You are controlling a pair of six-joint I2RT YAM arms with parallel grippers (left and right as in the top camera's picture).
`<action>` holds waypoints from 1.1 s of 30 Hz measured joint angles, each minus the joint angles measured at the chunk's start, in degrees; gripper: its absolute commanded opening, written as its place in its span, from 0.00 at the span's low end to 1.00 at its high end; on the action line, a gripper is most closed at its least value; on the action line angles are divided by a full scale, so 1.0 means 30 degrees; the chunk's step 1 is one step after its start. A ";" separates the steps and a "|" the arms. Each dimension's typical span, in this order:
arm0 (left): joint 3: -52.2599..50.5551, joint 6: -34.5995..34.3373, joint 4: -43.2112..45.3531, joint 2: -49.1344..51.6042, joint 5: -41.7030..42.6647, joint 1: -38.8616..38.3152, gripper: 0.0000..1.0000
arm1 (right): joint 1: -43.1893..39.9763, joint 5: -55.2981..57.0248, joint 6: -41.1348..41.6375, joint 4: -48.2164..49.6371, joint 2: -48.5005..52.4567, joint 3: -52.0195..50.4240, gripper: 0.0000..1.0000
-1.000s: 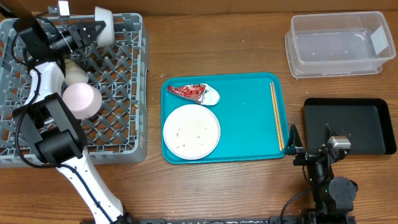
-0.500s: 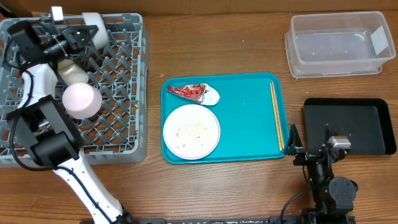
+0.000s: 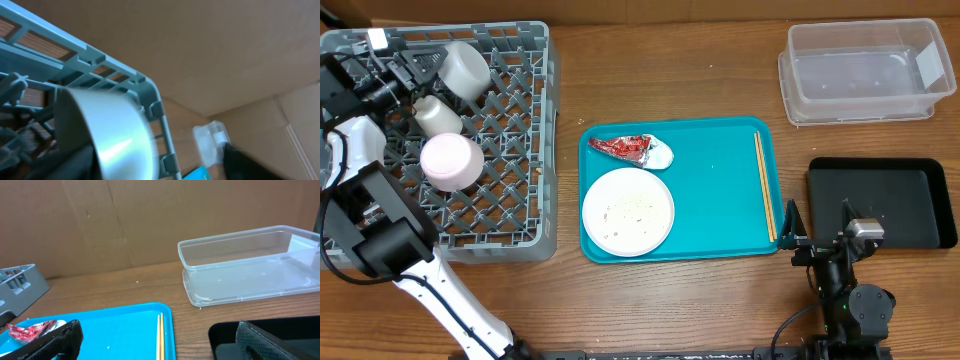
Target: Sort waste into correct bins and load items into the dishwasher
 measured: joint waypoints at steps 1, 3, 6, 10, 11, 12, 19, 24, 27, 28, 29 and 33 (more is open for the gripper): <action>0.0007 -0.0226 0.0073 -0.0022 0.0073 0.0146 1.00 | 0.0000 0.0000 0.0007 0.0000 0.0000 0.0000 1.00; 0.0015 -0.0656 0.0058 -0.0073 0.0153 0.0408 1.00 | 0.0000 0.0015 0.0000 -0.0007 0.0000 0.0000 1.00; 0.0015 -0.1071 0.0036 -0.0153 0.0204 0.0831 1.00 | -0.0007 0.0000 0.0000 0.0007 0.0000 0.0000 1.00; -0.0044 -0.1290 -0.0182 -0.0729 -0.0007 0.1545 1.00 | 0.0000 0.0000 0.0000 0.0007 0.0000 0.0000 1.00; -0.0051 -0.1311 -0.0175 -0.0991 -0.0102 0.1698 1.00 | 0.0000 0.0000 0.0007 -0.0007 0.0000 0.0000 0.99; -0.0051 -0.1362 -0.0182 -0.1290 -0.0226 0.1814 1.00 | 0.0000 0.0007 0.0007 0.0007 0.0000 0.0000 1.00; -0.0044 -0.0765 -0.0495 -0.4903 -0.0991 0.1931 0.97 | 0.0000 0.0007 0.0007 0.0000 0.0000 0.0000 1.00; 0.0146 0.1727 -0.4517 -0.6543 -0.2244 0.0437 0.29 | 0.0000 0.0000 0.0007 0.0000 0.0000 0.0000 1.00; 0.0131 0.3810 -0.8684 -0.6608 -0.5697 -0.1064 0.04 | 0.0000 0.0000 0.0007 0.0000 -0.0007 0.0000 1.00; 0.0015 0.4561 -0.9916 -0.6572 -0.7293 -0.1559 0.04 | 0.0000 0.0000 0.0007 0.0007 0.0000 0.0000 1.00; -0.0022 0.5115 -1.0834 -0.6521 -0.9369 -0.2149 0.04 | -0.0007 0.0007 0.0000 0.0007 -0.0007 0.0000 1.00; -0.0066 0.7191 -1.2203 -0.6288 -1.7624 -0.4371 0.04 | -0.0007 0.0000 0.0000 0.0000 -0.0007 0.0000 1.00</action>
